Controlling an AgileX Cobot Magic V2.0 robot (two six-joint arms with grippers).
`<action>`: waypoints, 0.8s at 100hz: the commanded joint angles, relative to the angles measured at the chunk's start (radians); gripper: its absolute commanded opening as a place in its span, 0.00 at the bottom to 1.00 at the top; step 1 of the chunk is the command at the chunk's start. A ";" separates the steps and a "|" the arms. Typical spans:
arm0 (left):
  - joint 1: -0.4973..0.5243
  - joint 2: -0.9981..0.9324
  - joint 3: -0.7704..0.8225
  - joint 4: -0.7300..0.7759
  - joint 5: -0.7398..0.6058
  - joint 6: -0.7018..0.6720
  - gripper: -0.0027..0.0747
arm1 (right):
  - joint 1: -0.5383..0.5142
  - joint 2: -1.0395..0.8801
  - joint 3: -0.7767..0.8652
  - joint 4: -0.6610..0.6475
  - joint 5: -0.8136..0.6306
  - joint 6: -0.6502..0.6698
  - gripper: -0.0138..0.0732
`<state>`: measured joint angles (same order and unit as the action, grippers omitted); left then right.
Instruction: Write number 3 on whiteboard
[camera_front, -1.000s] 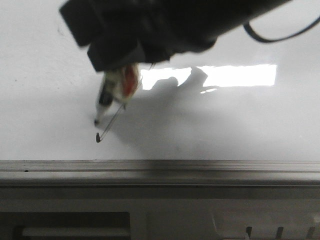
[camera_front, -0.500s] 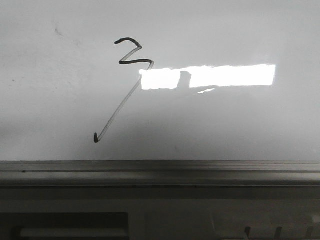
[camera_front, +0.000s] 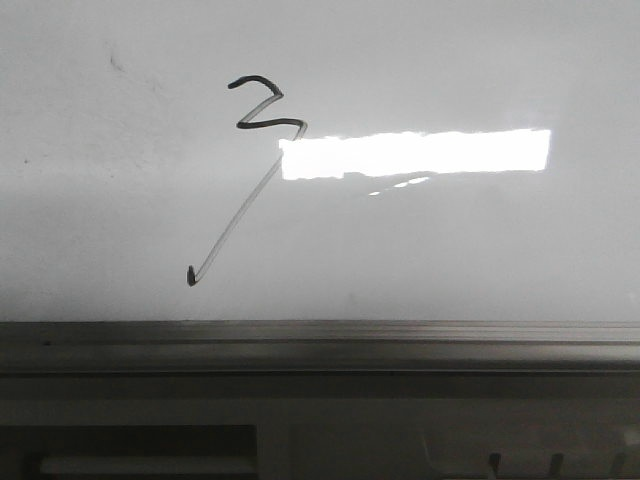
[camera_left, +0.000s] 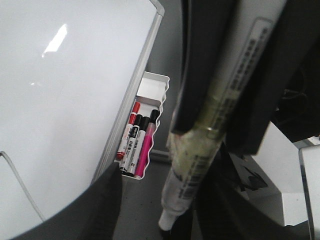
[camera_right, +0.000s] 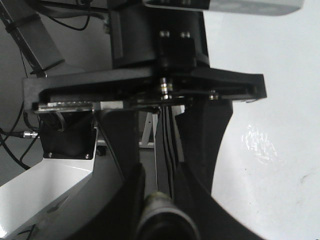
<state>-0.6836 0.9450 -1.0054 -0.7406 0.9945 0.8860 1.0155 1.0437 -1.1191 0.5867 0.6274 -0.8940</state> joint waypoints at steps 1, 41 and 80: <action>-0.006 0.007 -0.034 -0.066 -0.064 -0.001 0.36 | 0.008 -0.014 -0.035 0.054 -0.060 -0.003 0.09; -0.006 0.016 -0.034 -0.068 -0.049 0.001 0.01 | 0.008 -0.014 -0.035 0.054 -0.150 -0.003 0.21; -0.006 0.016 -0.010 -0.011 -0.218 -0.224 0.01 | -0.197 -0.132 -0.030 0.054 -0.324 0.031 0.82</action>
<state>-0.6836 0.9701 -1.0085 -0.7586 0.9003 0.7767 0.8876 0.9856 -1.1191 0.6166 0.3881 -0.8874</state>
